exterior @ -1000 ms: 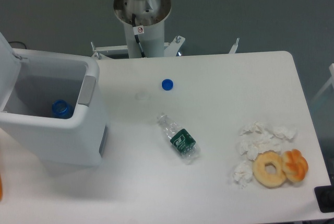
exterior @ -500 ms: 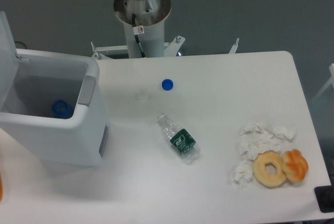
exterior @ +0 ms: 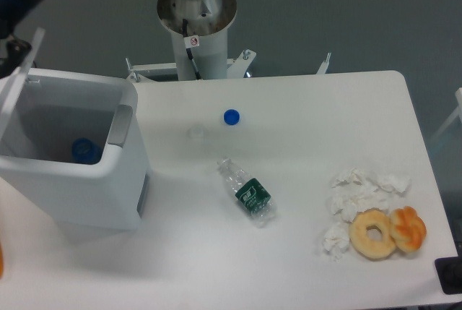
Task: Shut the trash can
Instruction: 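Lower the gripper pushing the trash can lid down onto the can, then press the gripper on the closed lid of the trash can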
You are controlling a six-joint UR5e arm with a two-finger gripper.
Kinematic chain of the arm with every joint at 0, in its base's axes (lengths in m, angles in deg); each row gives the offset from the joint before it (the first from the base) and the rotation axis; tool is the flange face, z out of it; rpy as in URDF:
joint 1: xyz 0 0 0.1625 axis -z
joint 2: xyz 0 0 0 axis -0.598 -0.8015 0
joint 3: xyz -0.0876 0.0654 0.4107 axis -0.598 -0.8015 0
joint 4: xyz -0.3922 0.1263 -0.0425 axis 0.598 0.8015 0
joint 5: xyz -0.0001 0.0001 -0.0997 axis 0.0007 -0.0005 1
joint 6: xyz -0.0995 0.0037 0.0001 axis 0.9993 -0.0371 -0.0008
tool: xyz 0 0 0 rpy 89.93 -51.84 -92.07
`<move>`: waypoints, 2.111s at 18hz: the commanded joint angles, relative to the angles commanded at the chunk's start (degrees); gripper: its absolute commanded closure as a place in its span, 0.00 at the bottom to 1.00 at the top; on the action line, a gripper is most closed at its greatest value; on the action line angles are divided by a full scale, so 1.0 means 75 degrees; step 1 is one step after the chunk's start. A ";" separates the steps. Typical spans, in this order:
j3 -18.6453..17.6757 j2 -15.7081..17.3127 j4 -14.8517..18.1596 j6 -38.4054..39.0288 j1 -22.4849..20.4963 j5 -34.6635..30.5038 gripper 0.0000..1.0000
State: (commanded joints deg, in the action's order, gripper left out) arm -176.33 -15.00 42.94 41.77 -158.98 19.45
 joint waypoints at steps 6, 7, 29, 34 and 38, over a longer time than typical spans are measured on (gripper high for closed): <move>-0.0245 0.0047 0.0000 -0.0128 -0.0188 -0.0608 0.00; -0.0304 0.0047 0.0000 -0.0233 -0.0200 -0.0656 0.00; -0.0633 -0.0164 0.0024 -0.0831 -0.0891 -0.1371 0.00; -0.0738 -0.0211 0.0035 -0.0855 -0.0938 -0.1383 0.00; -0.0750 -0.0234 0.0035 -0.0867 -0.0926 -0.1383 0.00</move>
State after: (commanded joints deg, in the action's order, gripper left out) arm -181.95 -16.75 43.20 35.26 -165.93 9.08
